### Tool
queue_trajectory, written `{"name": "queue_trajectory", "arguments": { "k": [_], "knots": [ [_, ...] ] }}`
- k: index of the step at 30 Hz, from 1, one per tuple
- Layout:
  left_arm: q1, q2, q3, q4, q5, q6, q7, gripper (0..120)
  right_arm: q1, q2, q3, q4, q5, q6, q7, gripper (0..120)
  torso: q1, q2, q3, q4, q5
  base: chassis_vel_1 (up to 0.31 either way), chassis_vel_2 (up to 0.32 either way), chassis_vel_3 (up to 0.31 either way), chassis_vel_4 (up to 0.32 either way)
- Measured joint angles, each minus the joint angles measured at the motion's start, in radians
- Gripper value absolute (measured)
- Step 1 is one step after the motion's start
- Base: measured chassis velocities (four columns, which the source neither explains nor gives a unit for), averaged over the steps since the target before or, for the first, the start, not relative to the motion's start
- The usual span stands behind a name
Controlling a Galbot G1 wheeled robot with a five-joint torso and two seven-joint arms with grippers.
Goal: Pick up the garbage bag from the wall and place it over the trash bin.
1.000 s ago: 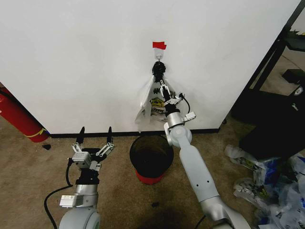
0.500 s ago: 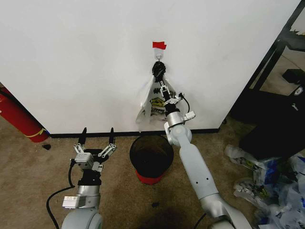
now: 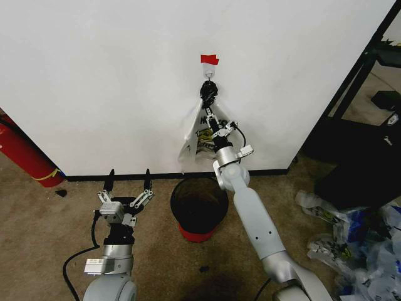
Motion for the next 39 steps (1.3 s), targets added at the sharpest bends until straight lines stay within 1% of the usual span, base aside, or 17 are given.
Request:
{"name": "queue_trajectory", "arguments": {
  "k": [8,13,17,20,21,25,31,39],
  "knots": [
    [0.002,0.0,0.0,-0.001,0.001,0.0,0.0,100,-0.034,0.0,-0.018,0.033,-0.012,0.012,0.001,0,0.0,0.0,0.0,0.0,0.0,0.0,0.0,0.0,0.0],
    [-0.005,0.004,-0.001,-0.002,-0.009,0.0,0.0,100,-0.133,0.0,-0.055,0.112,-0.026,0.024,-0.006,0,0.0,0.0,0.0,0.0,0.0,0.0,0.0,0.0,0.0],
    [-0.01,0.006,-0.001,0.001,-0.015,0.0,-0.001,100,-0.178,0.0,-0.059,0.146,-0.032,0.027,-0.015,0,0.0,0.0,0.0,-0.0001,-0.0001,0.0,0.0,0.0,0.0],
    [-0.013,0.013,0.001,0.0,-0.027,-0.001,-0.002,100,-0.265,0.0,-0.058,0.189,-0.056,0.033,-0.031,0,0.0,0.0,0.0,0.0001,-0.0001,0.0,0.0,0.0,0.0],
    [-0.013,0.013,0.001,0.0,-0.027,-0.001,-0.002,100,-0.265,0.0,-0.058,0.189,-0.056,0.033,-0.031,0,0.0,0.0,0.0,0.0001,-0.0001,0.0,0.0,0.0,0.0],
    [-0.009,0.023,-0.005,-0.011,-0.035,-0.006,-0.004,100,-0.364,-0.002,-0.057,0.227,-0.093,0.047,-0.074,0,0.0,0.0,0.0,0.0,0.0,0.0,0.0,0.0,0.0],
    [0.0,0.029,-0.016,-0.018,-0.045,-0.015,-0.008,100,-0.445,-0.043,-0.048,0.256,-0.145,0.06,-0.128,0,0.0,0.0,0.0,-0.0001,0.0001,0.0,0.0,0.0,0.0],
    [0.004,0.038,-0.02,-0.008,-0.06,-0.02,-0.008,100,-0.54,-0.094,0.002,0.272,-0.227,0.095,-0.227,0,0.0,0.0,0.0,0.0,0.0001,0.0,0.0,0.0,0.0]
  ]
}}
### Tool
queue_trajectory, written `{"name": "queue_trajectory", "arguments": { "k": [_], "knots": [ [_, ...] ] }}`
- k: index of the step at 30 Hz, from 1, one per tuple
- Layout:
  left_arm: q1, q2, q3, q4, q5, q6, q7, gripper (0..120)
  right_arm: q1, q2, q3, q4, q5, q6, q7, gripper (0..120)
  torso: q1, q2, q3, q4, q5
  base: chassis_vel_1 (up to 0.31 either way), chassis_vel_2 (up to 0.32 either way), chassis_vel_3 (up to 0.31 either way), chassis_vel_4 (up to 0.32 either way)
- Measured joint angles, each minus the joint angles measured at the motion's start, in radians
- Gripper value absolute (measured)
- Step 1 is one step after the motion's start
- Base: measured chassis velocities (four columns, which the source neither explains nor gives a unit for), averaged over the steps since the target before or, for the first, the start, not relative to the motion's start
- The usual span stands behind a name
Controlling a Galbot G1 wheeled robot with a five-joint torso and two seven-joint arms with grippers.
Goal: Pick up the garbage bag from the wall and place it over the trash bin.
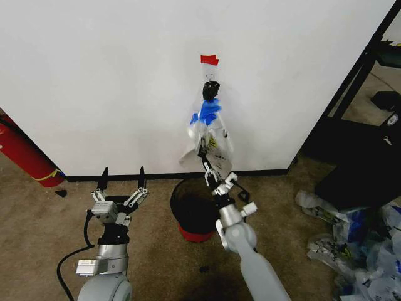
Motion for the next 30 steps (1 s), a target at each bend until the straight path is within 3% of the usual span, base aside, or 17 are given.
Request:
{"name": "queue_trajectory", "arguments": {
  "k": [11,30],
  "knots": [
    [-0.02,0.001,0.011,0.019,-0.002,0.0,0.0,100,-0.139,-0.062,0.095,0.027,-0.086,0.025,-0.141,0,0.0,0.0,0.0,-0.0001,-0.0001,0.0,0.0,0.0,0.0],
    [-0.041,0.017,-0.006,0.038,-0.036,-0.003,0.0,100,-0.229,-0.049,0.202,-0.019,-0.29,0.077,-0.353,0,0.0,0.0,0.0,0.0,-0.0001,0.0,0.0,0.0,0.0]
  ]
}}
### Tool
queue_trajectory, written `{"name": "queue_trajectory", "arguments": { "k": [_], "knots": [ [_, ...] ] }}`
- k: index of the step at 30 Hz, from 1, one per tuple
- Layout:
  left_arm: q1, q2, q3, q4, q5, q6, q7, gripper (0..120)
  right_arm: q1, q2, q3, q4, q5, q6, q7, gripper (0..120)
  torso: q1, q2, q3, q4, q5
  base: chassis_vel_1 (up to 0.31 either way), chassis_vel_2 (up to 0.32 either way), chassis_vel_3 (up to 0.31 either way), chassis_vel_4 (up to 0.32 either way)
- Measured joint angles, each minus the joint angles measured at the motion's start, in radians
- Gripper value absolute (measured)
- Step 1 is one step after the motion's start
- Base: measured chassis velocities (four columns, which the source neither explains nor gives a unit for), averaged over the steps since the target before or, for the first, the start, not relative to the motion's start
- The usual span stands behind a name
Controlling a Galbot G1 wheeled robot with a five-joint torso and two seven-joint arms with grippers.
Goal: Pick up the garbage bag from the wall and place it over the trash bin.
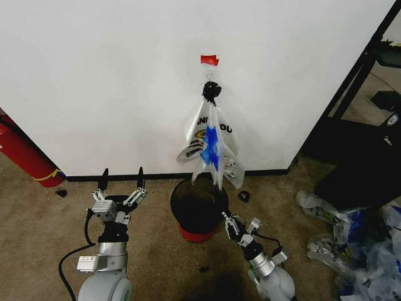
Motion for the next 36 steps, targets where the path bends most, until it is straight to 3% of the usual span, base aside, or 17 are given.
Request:
{"name": "queue_trajectory", "arguments": {
  "k": [5,14,19,25,30,36],
  "knots": [
    [-0.021,0.0,0.003,0.022,-0.006,0.001,0.0,100,-0.007,-0.004,0.075,-0.026,-0.113,0.034,-0.086,0,0.0,0.0,0.0,-0.0001,0.0,0.0,0.0,0.0,0.0],
    [-0.044,0.006,0.021,0.048,-0.002,0.002,0.005,100,0.018,0.004,0.132,-0.063,-0.182,0.084,-0.122,0,0.0,0.0,0.0,-0.0001,0.0,0.0,0.0,0.0,0.0],
    [-0.083,0.047,0.062,0.069,0.025,0.004,0.033,100,0.056,0.035,0.073,-0.024,-0.061,0.159,0.025,0,0.0,0.0,0.0,0.0001,0.0,0.0,0.0,0.0,0.0],
    [-0.19,0.123,0.14,0.132,0.044,-0.001,0.143,100,0.085,0.064,0.032,-0.005,-0.035,0.193,0.025,0,0.0,0.0,0.0,0.0,-0.0002,0.0,0.0,0.0,0.0],
    [-0.285,0.191,0.211,0.155,0.032,0.064,0.184,100,0.088,0.07,0.026,-0.011,-0.05,0.193,-0.01,0,0.0,0.0,0.0,0.0,-0.0002,0.0,0.0,0.0,0.0],
    [-0.39,0.258,0.325,0.177,-0.07,0.194,0.13,100,0.079,0.076,0.027,-0.023,-0.08,0.201,-0.033,0,0.0,0.0,0.0,-0.0002,-0.0002,0.0,0.0,0.0,0.0]
  ]
}}
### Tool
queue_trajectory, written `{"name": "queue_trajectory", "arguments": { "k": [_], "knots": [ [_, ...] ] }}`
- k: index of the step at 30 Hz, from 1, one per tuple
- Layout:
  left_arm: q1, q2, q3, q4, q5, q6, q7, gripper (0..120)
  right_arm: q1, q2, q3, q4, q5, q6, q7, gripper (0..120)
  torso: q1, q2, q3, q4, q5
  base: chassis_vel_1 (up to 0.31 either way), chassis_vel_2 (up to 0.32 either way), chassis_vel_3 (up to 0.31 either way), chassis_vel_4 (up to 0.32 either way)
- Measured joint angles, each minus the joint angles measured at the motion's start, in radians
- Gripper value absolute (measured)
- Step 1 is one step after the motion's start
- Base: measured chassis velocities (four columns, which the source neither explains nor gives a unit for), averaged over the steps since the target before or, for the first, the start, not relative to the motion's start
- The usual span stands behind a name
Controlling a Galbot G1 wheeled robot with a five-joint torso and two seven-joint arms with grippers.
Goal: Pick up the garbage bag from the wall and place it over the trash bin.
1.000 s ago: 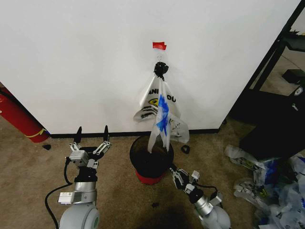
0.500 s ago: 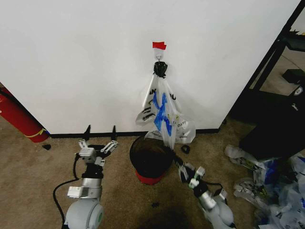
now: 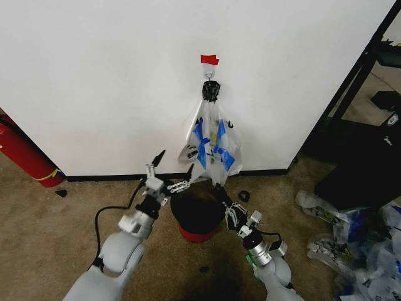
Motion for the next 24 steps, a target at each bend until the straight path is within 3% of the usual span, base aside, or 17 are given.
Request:
{"name": "queue_trajectory", "arguments": {
  "k": [4,10,18,21,24],
  "knots": [
    [-0.047,-0.02,0.079,-0.019,-0.073,0.096,-0.055,100,-0.015,0.012,-0.002,-0.008,-0.032,0.021,-0.003,0,0.0,0.0,0.0,0.0002,0.0001,0.0,0.0,0.0,0.0],
    [-0.091,-0.063,0.118,0.018,0.042,0.161,-0.13,100,-0.027,0.02,-0.002,-0.006,-0.045,0.033,-0.003,0,0.0,0.0,0.0,0.0001,0.0002,0.0,0.0,0.0,0.0],
    [-0.139,-0.068,0.127,0.063,0.198,0.219,-0.215,100,-0.043,0.025,-0.004,0.005,-0.058,0.04,-0.005,0,0.0,0.0,0.0,0.0001,0.0002,0.0,0.0,0.0,0.0],
    [-0.142,-0.067,0.134,0.067,0.224,0.248,-0.245,97,-0.043,0.026,-0.004,0.007,-0.064,0.044,-0.008,0,0.0,0.0,0.0,0.0002,0.0002,0.0,0.0,0.0,0.0],
    [-0.142,-0.071,0.141,0.07,0.229,0.26,-0.272,87,-0.039,0.027,-0.005,0.007,-0.065,0.046,-0.01,0,0.0,0.0,0.0,0.0002,0.0002,0.0,0.0,0.0,0.0]
  ]
}}
